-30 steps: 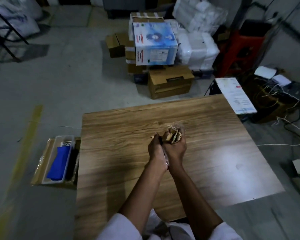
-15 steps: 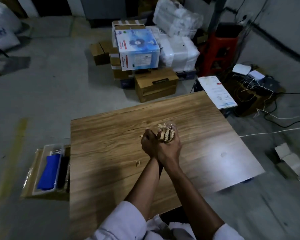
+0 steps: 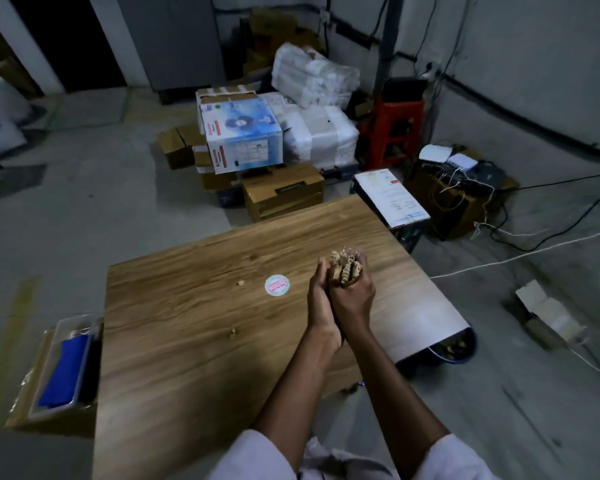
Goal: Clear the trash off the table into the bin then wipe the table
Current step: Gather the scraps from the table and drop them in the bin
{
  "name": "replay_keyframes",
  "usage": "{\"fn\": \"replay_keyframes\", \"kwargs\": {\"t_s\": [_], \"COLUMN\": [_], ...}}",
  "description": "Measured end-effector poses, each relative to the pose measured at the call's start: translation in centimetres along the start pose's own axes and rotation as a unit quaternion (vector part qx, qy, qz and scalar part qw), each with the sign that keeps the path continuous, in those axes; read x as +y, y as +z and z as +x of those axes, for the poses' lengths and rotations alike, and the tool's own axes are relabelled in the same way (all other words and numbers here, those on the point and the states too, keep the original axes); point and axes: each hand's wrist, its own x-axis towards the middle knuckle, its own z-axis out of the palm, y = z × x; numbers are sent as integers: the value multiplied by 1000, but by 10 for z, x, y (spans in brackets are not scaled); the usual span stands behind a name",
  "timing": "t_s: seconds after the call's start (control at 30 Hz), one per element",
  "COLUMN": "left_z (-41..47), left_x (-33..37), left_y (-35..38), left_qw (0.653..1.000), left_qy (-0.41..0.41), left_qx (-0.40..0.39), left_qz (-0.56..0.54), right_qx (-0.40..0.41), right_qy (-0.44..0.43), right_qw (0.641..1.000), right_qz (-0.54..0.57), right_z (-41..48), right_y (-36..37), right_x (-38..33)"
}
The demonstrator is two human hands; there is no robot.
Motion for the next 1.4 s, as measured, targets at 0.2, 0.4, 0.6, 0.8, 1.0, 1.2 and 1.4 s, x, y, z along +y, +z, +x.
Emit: {"fn": "replay_keyframes", "kwargs": {"t_s": [0.2, 0.4, 0.6, 0.8, 1.0, 1.2, 1.4], "left_z": [-4, 5, 25, 58, 114, 161, 212], "left_x": [-58, -87, -124, -173, -208, -261, -334], "left_y": [9, 25, 48, 91, 136, 158, 170], "left_qw": [1000, 991, 982, 988, 981, 966, 949], "left_qy": [12, 27, 24, -67, -125, -206, -234], "left_qx": [5, 109, 130, 67, 34, 19, 48], "left_qz": [8, 73, 133, 121, 142, 152, 205], "right_qx": [-40, -24, 16, 98, 186, 236, 259], "right_qy": [-24, -1, 15, 124, 138, 169, 191], "right_qw": [999, 998, 997, 973, 962, 952, 943], "right_qz": [10, 59, 80, 167, 144, 99, 89], "right_z": [-6, -13, 12, 66, 131, 173, 214], "right_y": [-64, -100, -130, -168, -199, -230, -274], "right_x": [22, 46, 58, 85, 97, 130, 176]}}
